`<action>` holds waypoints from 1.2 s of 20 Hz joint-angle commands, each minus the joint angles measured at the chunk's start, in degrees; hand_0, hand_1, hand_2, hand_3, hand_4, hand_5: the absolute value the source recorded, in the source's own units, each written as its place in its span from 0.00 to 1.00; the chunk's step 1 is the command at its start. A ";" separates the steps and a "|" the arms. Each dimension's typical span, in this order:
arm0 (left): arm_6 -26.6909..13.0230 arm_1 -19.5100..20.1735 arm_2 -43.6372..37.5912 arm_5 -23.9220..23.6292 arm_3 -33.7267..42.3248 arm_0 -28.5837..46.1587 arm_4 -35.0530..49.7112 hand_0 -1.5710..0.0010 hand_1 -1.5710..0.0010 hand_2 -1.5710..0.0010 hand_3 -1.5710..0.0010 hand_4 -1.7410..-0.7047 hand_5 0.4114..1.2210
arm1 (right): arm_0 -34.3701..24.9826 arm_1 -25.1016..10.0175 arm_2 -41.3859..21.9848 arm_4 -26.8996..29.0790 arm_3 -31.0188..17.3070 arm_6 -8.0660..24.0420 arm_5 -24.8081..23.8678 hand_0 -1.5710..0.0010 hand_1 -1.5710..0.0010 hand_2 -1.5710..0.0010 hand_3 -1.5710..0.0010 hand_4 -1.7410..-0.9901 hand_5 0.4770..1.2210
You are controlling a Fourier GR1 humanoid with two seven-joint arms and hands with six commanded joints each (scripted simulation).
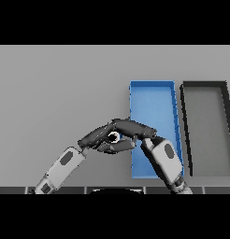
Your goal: Pick up the blue pipe and place it into the blue bin.
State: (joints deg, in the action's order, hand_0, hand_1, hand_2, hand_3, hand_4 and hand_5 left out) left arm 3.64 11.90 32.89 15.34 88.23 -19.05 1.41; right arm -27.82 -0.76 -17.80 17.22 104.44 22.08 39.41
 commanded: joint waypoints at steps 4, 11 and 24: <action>-4.78 -0.24 -0.52 -0.61 0.57 1.40 2.37 0.98 0.99 0.99 0.99 0.85 0.25 | 0.11 1.46 0.80 -1.34 -0.63 -0.43 0.12 0.00 0.00 0.00 0.00 0.33 1.00; -6.46 0.48 0.60 -0.91 1.42 2.96 1.27 1.00 1.00 1.00 1.00 0.84 0.15 | -5.59 1.57 5.18 21.51 -0.44 12.35 -8.98 0.00 0.00 0.00 0.00 0.33 1.00; -8.19 1.60 0.68 -0.79 3.62 3.97 1.78 1.00 1.00 1.00 1.00 0.85 0.09 | -30.73 -12.87 16.86 25.12 -12.95 5.48 -21.84 0.00 0.00 0.00 0.00 0.32 1.00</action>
State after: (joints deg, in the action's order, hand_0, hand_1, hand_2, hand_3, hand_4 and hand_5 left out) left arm -4.56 13.50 33.57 14.56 91.85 -15.07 3.19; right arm -58.56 -13.70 -0.88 42.17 91.40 27.67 17.55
